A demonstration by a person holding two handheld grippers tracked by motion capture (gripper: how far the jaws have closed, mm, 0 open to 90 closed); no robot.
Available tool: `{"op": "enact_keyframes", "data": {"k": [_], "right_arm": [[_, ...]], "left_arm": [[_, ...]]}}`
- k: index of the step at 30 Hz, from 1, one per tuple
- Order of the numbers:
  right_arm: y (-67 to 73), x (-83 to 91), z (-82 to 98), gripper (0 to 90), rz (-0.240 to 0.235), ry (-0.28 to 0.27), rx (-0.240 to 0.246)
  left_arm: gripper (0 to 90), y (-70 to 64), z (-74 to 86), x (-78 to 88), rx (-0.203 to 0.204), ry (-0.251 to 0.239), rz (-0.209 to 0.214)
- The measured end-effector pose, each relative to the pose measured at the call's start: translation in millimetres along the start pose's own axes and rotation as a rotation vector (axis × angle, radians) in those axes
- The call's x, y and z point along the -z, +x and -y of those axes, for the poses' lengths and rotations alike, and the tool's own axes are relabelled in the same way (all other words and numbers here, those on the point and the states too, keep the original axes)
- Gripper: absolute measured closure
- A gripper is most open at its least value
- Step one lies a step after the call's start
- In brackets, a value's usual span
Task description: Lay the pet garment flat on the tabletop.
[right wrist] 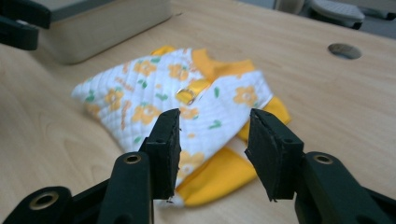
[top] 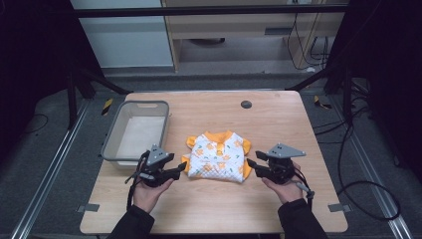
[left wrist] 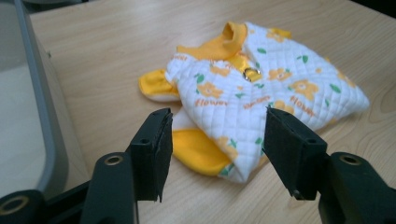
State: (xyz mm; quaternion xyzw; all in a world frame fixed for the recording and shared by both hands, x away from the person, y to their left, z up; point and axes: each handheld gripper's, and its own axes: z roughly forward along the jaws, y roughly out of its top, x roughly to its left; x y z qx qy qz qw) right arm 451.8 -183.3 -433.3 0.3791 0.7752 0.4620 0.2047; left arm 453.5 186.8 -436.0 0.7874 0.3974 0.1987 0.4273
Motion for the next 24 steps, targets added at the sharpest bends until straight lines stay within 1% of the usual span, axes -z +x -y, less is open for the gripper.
{"op": "enact_keyframes", "data": {"k": [1, 2, 3, 5, 7, 8, 9, 11, 13, 16, 19, 20, 22, 24], "right_arm": [[2.9, -1.6, 9.5, 53.0, -0.017, 0.011, -0.005], [4.0, -3.0, 13.8, 52.8, -0.029, 0.014, -0.006], [5.4, -5.0, 17.2, 52.1, -0.036, 0.028, -0.007], [7.5, -9.0, 22.7, 51.6, -0.04, 0.046, 0.007], [8.2, -14.6, 28.0, 51.6, -0.049, 0.066, 0.007], [8.2, -14.6, 28.0, 51.6, -0.049, 0.066, 0.007], [9.2, -21.0, 32.8, 51.8, -0.051, 0.096, 0.011], [10.9, -26.0, 36.2, 51.9, -0.059, 0.117, 0.014], [12.8, -29.4, 38.5, 52.1, -0.068, 0.127, 0.019], [15.5, -35.1, 42.5, 52.5, -0.076, 0.14, 0.012], [18.6, -41.4, 45.3, 52.0, -0.087, 0.168, 0.021], [19.2, -42.9, 45.8, 52.1, -0.091, 0.174, 0.015], [18.9, -45.4, 46.5, 52.3, -0.101, 0.179, 0.01], [18.2, -48.0, 47.2, 53.2, -0.107, 0.185, 0.001]], "left_arm": [[41.9, -1.4, 6.3, -5.4, -0.007, 0.017, -0.002], [41.9, -1.7, 7.8, -8.3, -0.018, 0.038, 0.001], [41.7, -2.1, 8.9, -11.0, -0.024, 0.048, 0.001], [41.2, -3.6, 10.8, -14.7, -0.029, 0.061, 0.004], [41.1, -6.0, 13.8, -18.8, -0.041, 0.07, 0.01], [41.1, -6.0, 13.8, -18.8, -0.041, 0.07, 0.01], [41.1, -6.2, 15.7, -22.1, -0.044, 0.08, 0.017], [41.7, -6.3, 18.2, -25.4, -0.049, 0.084, 0.02], [42.5, -7.2, 20.6, -29.5, -0.058, 0.099, 0.024], [43.0, -9.6, 22.9, -35.9, -0.071, 0.121, 0.036], [43.4, -11.7, 24.0, -41.0, -0.081, 0.123, 0.049], [43.8, -12.2, 24.5, -42.8, -0.08, 0.124, 0.056], [44.8, -13.0, 25.5, -46.2, -0.091, 0.139, 0.053], [46.4, -13.2, 26.0, -47.6, -0.093, 0.143, 0.051]]}}
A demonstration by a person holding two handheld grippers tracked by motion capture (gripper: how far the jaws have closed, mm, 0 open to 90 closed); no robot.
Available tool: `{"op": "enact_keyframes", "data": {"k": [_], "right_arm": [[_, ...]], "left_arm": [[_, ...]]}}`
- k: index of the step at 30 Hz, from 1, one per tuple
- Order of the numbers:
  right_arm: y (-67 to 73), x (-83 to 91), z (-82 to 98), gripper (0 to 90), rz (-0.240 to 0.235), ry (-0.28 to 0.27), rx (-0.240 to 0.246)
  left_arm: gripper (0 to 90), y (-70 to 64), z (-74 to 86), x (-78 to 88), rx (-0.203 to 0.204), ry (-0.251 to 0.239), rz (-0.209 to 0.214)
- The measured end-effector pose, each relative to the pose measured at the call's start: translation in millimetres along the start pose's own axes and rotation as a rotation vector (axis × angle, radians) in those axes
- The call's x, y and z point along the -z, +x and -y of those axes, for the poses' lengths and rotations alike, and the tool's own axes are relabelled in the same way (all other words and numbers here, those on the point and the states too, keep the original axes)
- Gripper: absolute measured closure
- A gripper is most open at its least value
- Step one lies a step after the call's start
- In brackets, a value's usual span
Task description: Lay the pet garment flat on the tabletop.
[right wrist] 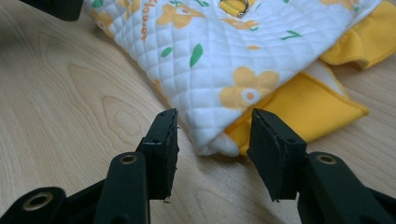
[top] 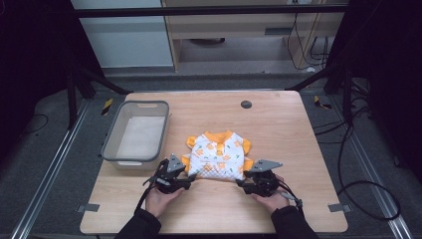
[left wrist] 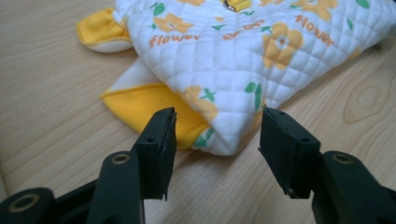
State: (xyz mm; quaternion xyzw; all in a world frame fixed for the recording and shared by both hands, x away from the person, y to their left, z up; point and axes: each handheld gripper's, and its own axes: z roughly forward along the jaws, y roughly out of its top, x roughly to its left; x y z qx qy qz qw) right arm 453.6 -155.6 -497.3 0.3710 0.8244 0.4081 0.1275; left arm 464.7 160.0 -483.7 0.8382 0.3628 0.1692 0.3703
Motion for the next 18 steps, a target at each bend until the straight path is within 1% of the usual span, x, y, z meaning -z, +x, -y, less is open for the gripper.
{"op": "enact_keyframes", "data": {"k": [3, 5, 7, 8, 9, 12, 14, 15, 18], "right_arm": [[-0.5, -3.2, 0.0, 54.6, 0.003, 0.009, 0.006], [-0.4, -4.2, -0.3, 56.1, 0.004, 0.011, 0.001], [-1.3, -5.0, -0.2, 58.1, 0.007, 0.014, -0.002], [-1.5, -5.5, -0.1, 60.0, 0.007, 0.013, -0.009], [-1.9, -5.8, -0.1, 61.8, 0.011, 0.017, -0.006], [-2.3, -5.2, -0.8, 69.4, 0.013, 0.02, -0.008], [-2.2, -4.6, -1.3, 74.2, 0.015, 0.016, -0.007], [-2.1, -4.2, -1.5, 75.8, 0.011, 0.015, -0.004], [-1.4, -1.8, -2.6, 79.3, 0.002, 0.008, -0.005]], "left_arm": [[51.8, 1.6, 0.3, -2.6, -0.003, -0.005, -0.002], [55.5, 3.3, 0.6, -3.7, -0.001, -0.009, 0.015], [59.7, 3.2, 0.9, -4.9, -0.002, -0.002, 0.019], [61.9, 3.0, 1.1, -5.5, -0.001, 0.0, 0.019], [64.5, 3.1, 1.2, -5.9, 0.0, 0.002, 0.021], [74.5, 3.3, 1.3, -6.5, 0.019, 0.009, 0.035], [79.2, 2.8, 1.2, -6.2, 0.018, 0.012, 0.042], [82.6, 2.7, 1.1, -5.8, 0.021, 0.01, 0.047], [87.6, 2.5, 0.9, -3.9, 0.021, 0.003, 0.046]]}}
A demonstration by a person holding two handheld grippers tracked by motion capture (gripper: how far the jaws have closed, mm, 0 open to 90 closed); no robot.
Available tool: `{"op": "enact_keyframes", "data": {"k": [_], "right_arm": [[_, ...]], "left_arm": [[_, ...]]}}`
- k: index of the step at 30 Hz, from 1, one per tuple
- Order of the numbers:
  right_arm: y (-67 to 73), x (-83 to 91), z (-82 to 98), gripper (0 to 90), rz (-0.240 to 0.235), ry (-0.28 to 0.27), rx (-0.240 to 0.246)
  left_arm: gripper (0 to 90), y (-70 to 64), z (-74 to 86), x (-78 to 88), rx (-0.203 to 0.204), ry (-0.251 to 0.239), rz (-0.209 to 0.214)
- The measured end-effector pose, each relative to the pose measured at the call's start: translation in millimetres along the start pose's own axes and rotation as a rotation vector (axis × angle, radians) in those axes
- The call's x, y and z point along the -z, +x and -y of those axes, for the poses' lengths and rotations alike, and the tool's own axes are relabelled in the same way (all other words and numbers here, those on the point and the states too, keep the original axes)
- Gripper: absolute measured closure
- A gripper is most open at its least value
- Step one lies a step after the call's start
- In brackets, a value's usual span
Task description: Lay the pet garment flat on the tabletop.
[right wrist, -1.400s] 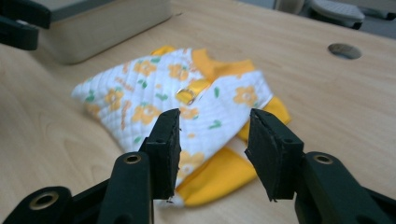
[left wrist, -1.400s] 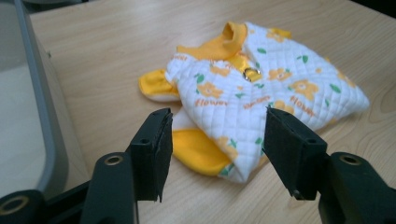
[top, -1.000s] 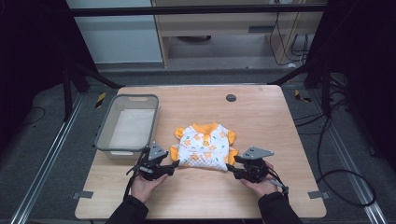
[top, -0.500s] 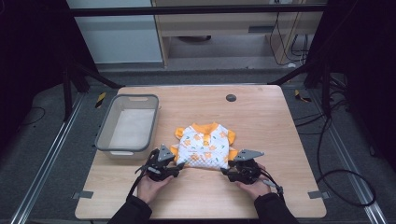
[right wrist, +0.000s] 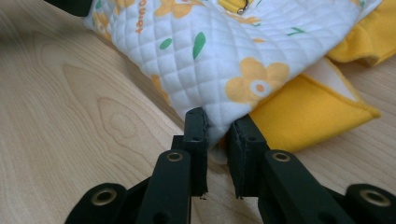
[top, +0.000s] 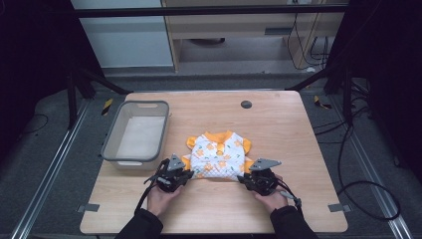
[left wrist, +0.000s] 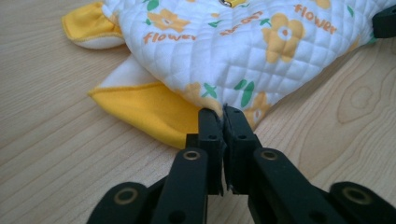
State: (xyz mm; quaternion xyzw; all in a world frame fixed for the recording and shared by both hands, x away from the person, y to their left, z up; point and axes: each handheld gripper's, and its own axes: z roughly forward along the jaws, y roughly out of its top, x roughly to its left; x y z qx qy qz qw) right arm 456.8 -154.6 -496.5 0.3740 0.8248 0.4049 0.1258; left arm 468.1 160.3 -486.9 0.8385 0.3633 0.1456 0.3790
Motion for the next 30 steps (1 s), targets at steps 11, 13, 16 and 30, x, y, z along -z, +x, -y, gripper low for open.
{"op": "enact_keyframes", "data": {"k": [11, 13, 16, 30], "right_arm": [[3.1, 25.8, -6.8, 86.5, -0.046, -0.075, -0.004], [5.9, 36.4, -8.4, 86.4, -0.07, -0.097, -0.003], [11.2, 52.1, -10.9, 85.8, -0.128, -0.124, -0.002], [-15.2, 5.8, -38.3, 81.5, -0.044, -0.093, -0.121]], "left_arm": [[89.0, -10.5, -6.9, 33.3, 0.006, -0.07, 0.076], [89.0, -13.3, -9.8, 48.2, 0.001, -0.093, 0.092], [88.9, -16.6, -14.0, 66.7, -0.01, -0.114, 0.126], [84.3, 18.9, -26.3, 17.6, 0.125, -0.085, 0.004]]}}
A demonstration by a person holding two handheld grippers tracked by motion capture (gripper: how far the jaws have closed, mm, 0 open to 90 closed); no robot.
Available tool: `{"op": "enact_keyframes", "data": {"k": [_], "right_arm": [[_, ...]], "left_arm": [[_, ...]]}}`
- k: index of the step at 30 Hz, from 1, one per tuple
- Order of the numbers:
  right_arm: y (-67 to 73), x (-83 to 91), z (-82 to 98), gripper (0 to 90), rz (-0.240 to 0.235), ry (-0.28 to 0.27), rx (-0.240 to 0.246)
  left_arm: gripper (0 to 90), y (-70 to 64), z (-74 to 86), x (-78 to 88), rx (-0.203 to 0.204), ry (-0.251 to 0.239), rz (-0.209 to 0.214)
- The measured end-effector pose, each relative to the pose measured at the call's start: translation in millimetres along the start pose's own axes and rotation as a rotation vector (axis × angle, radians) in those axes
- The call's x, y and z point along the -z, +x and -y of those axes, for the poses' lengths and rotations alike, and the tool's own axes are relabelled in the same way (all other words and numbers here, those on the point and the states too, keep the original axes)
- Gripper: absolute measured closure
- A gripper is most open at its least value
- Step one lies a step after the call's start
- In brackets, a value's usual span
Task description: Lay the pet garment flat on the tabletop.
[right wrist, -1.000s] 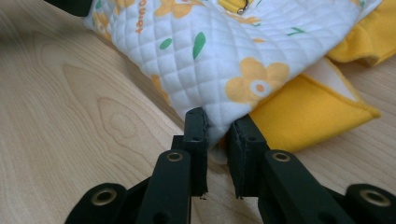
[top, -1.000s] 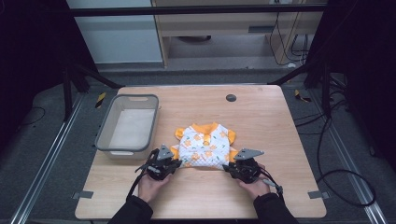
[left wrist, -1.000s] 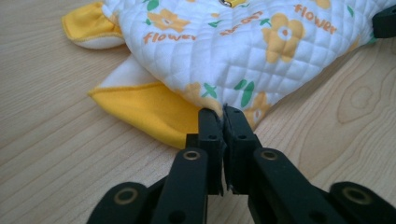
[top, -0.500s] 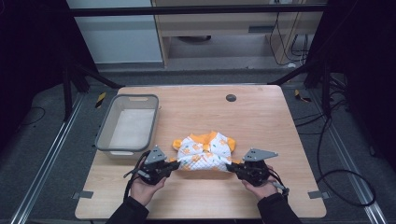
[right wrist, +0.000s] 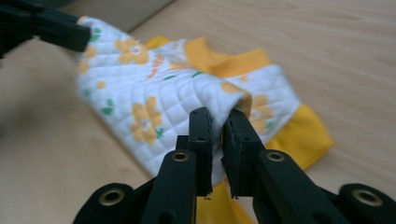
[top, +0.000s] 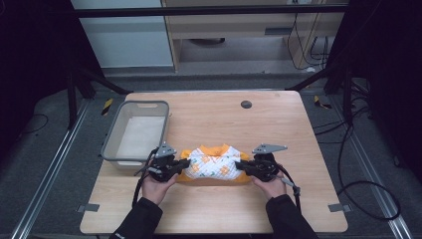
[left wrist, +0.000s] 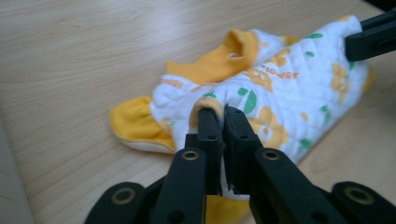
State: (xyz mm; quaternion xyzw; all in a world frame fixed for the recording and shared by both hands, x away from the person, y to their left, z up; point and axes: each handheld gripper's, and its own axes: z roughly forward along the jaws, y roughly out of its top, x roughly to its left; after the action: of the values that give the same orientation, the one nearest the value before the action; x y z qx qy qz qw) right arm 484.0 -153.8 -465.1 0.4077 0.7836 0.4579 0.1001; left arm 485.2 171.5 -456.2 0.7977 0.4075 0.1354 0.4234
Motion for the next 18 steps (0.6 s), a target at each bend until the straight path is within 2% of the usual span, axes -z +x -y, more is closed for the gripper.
{"op": "enact_keyframes", "data": {"k": [1, 2, 3, 4, 5, 6, 7, 9, 10, 12, 14, 15, 16, 18], "right_arm": [[-1.8, -5.1, 0.6, 80.2, 0.038, 0.005, 0.018], [-2.8, -9.5, 1.5, 78.4, 0.073, 0.01, 0.027], [-4.0, -13.3, 2.4, 78.3, 0.104, 0.013, 0.039], [-5.0, -15.9, 3.2, 77.2, 0.116, 0.014, 0.046], [-5.4, -17.3, 3.7, 75.1, 0.12, 0.011, 0.045], [-5.4, -17.2, 4.0, 72.6, 0.127, 0.007, 0.05], [-4.6, -15.7, 3.9, 70.6, 0.13, 0.004, 0.051], [-3.3, -8.9, 2.8, 68.6, 0.121, -0.007, 0.057], [-2.1, -4.4, 2.2, 67.0, 0.116, -0.018, 0.06], [0.2, 5.9, 1.7, 64.0, 0.113, -0.046, 0.081], [1.8, 16.5, 2.2, 61.1, 0.111, -0.07, 0.1], [1.8, 16.5, 2.2, 61.1, 0.111, -0.07, 0.1], [2.5, 26.6, 5.1, 58.5, 0.111, -0.085, 0.111], [2.3, 34.4, 11.0, 56.9, 0.105, -0.084, 0.114]], "left_arm": [[82.6, 0.0, 0.0, 0.0, 0.0, 0.0, 0.0], [78.5, 2.7, 3.0, -7.6, 0.008, 0.006, -0.022], [75.1, 3.4, 4.2, -9.3, 0.006, 0.007, -0.026], [72.7, 3.4, 4.2, -9.3, 0.006, 0.007, -0.026], [68.7, 3.8, 4.8, -9.6, 0.005, 0.009, -0.03], [66.0, 4.0, 5.1, -5.1, -0.019, 0.004, -0.034], [63.5, 4.3, 5.0, -0.6, -0.023, -0.003, -0.032], [55.0, 4.8, 4.6, 9.7, -0.014, -0.027, -0.021], [51.1, 4.8, 4.6, 9.7, -0.014, -0.027, -0.021], [45.8, 3.9, 8.0, 26.4, -0.03, -0.039, -0.021], [44.0, 3.3, 10.5, 31.4, -0.036, -0.044, -0.024], [44.0, 2.7, 14.3, 36.9, -0.043, -0.05, -0.027], [43.2, 2.5, 16.8, 39.6, -0.048, -0.051, -0.029], [43.0, 1.9, 28.7, 47.3, -0.071, -0.035, -0.029]]}}
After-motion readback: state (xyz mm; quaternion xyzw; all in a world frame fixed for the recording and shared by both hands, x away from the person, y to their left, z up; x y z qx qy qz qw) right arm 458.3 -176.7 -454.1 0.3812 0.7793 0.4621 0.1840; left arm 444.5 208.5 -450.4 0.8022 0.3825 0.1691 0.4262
